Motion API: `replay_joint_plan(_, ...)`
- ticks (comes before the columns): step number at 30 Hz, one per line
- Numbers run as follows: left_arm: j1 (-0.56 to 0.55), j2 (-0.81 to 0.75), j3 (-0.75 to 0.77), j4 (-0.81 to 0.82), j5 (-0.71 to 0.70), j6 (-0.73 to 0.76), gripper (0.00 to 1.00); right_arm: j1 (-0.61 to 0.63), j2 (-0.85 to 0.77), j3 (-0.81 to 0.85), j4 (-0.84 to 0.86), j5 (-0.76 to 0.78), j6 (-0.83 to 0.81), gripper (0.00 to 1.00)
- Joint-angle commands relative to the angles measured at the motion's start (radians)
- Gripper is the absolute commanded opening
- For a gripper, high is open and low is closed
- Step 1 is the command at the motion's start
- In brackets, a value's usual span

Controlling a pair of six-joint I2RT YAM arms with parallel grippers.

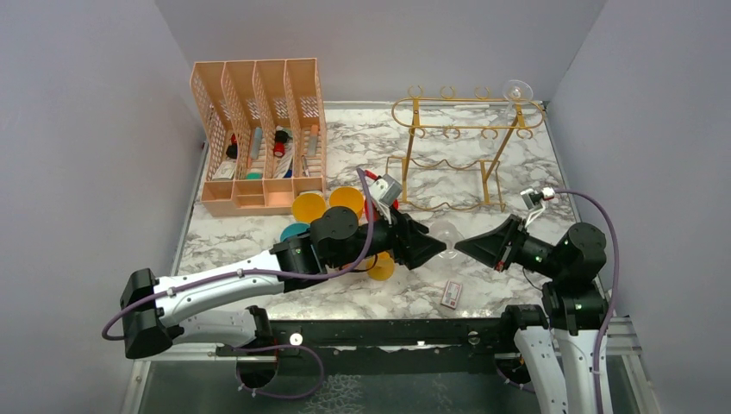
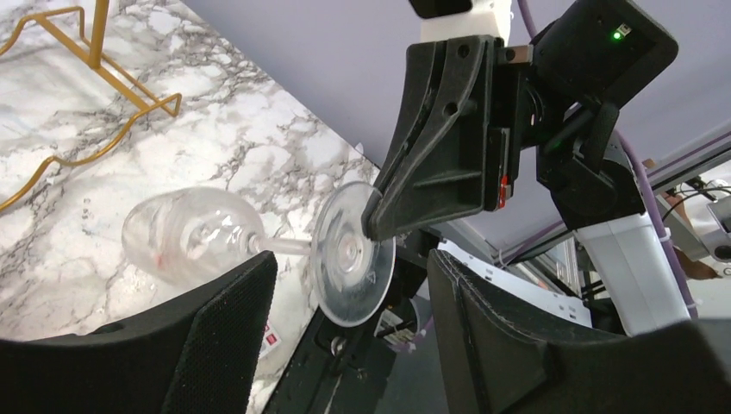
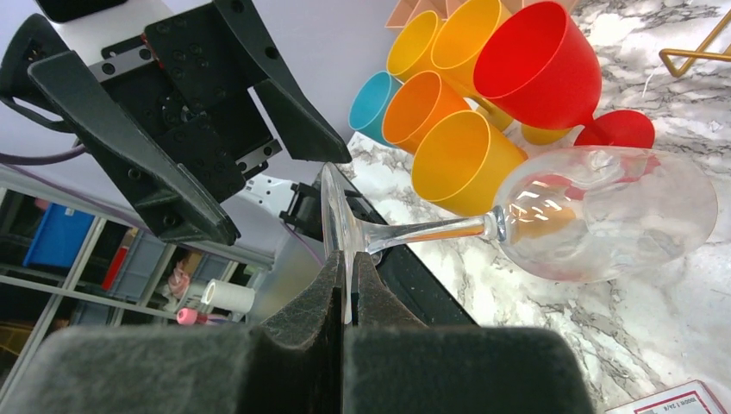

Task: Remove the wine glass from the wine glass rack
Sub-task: Place the wine glass at the center of the board.

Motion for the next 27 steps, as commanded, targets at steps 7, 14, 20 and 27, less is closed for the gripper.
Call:
replay_joint_plan(7, -0.007, 0.107, 0.052, 0.129, 0.105, 0.012, 0.49, 0.002, -0.006, -0.019, 0.098, -0.054, -0.002, 0.01)
replay_joint_plan(14, -0.007, 0.089, 0.047, 0.133, 0.105, 0.063, 0.12, 0.002, -0.011, -0.002, 0.038, -0.021, -0.081, 0.01)
replay_joint_plan(20, -0.007, 0.113, 0.089, 0.127, 0.138, 0.102, 0.00, 0.002, 0.002, -0.008, 0.029, -0.035, -0.116, 0.10)
replay_joint_plan(27, -0.007, 0.119, 0.121, 0.132, 0.159, 0.166, 0.00, 0.002, 0.034, -0.006, 0.004, -0.118, -0.178, 0.35)
